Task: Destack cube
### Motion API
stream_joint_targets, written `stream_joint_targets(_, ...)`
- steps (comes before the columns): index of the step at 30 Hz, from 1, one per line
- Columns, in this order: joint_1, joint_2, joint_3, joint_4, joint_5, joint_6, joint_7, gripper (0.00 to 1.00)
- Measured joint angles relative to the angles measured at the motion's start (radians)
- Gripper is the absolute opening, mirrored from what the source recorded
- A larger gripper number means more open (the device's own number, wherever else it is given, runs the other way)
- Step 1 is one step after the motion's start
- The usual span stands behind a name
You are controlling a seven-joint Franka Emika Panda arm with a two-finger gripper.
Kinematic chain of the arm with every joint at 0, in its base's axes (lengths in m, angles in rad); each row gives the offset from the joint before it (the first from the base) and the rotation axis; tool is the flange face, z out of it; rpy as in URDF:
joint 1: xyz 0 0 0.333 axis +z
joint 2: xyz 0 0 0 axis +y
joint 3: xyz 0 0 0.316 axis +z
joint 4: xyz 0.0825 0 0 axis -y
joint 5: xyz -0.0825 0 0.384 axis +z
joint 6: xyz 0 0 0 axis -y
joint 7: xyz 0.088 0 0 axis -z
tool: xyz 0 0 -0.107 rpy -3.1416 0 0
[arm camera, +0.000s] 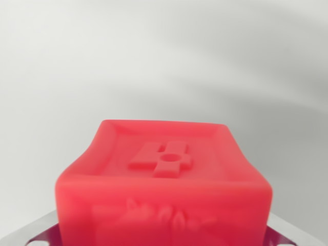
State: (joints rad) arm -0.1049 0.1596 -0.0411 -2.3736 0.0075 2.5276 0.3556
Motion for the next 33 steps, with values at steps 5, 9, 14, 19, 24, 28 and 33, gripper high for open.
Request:
stream_joint_targets(5,-0.005,-0.007,-0.009,-0.023,0.001,0.014,0.007,0.00)
stream_joint_targets(9,-0.010,-0.012,-0.016,-0.040,0.003,0.027,0.012,0.00)
stream_joint_targets(14,-0.017,-0.019,-0.025,-0.063,0.004,0.043,0.018,0.00)
stream_joint_targets(19,-0.025,-0.026,-0.033,-0.083,0.006,0.056,0.024,0.00)
stream_joint_targets(24,-0.030,-0.030,-0.041,-0.101,0.007,0.070,0.029,0.00)
stream_joint_targets(28,-0.035,-0.034,-0.049,-0.118,0.009,0.082,0.033,0.00)
stream_joint_targets(33,-0.042,-0.038,-0.057,-0.134,0.011,0.095,0.037,0.00)
